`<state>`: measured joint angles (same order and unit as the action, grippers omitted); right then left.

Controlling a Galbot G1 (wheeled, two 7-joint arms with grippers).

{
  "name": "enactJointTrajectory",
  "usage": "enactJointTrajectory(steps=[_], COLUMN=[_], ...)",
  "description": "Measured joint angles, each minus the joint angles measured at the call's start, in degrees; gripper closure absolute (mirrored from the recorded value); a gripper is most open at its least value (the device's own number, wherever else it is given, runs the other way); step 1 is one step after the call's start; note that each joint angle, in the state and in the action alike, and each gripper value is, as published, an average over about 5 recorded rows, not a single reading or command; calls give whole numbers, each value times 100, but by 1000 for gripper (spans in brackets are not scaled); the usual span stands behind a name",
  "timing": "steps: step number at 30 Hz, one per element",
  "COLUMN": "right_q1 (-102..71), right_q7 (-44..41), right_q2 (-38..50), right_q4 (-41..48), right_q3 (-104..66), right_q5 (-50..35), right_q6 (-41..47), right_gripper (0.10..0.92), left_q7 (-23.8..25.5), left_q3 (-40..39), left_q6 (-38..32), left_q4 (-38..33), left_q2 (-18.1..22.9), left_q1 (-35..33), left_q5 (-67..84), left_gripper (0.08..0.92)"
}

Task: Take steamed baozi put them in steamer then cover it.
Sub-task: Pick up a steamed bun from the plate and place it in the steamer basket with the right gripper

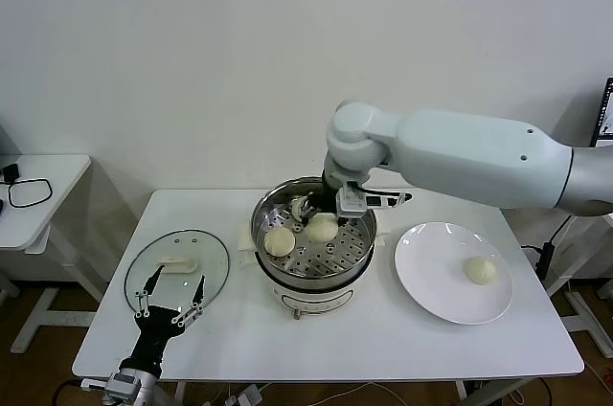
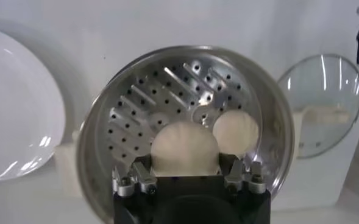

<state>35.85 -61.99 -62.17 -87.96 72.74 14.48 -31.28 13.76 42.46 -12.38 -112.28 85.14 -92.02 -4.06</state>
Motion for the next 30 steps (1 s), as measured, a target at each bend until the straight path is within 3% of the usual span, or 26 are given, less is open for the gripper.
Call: enactJointTrajectory(steps=[30], right_q1=[-612], right_q7=[86], right_q2=[-407], right_q4=[231], right_q3=[264], right_q5=[218], right_q6=[-59], right_gripper=[276], left_q7=[27], left_q3=[103], left_q6=[-18], left_q4=[92], left_q2=[3], left_q1=[11], left_q5=[17], left_gripper=[177])
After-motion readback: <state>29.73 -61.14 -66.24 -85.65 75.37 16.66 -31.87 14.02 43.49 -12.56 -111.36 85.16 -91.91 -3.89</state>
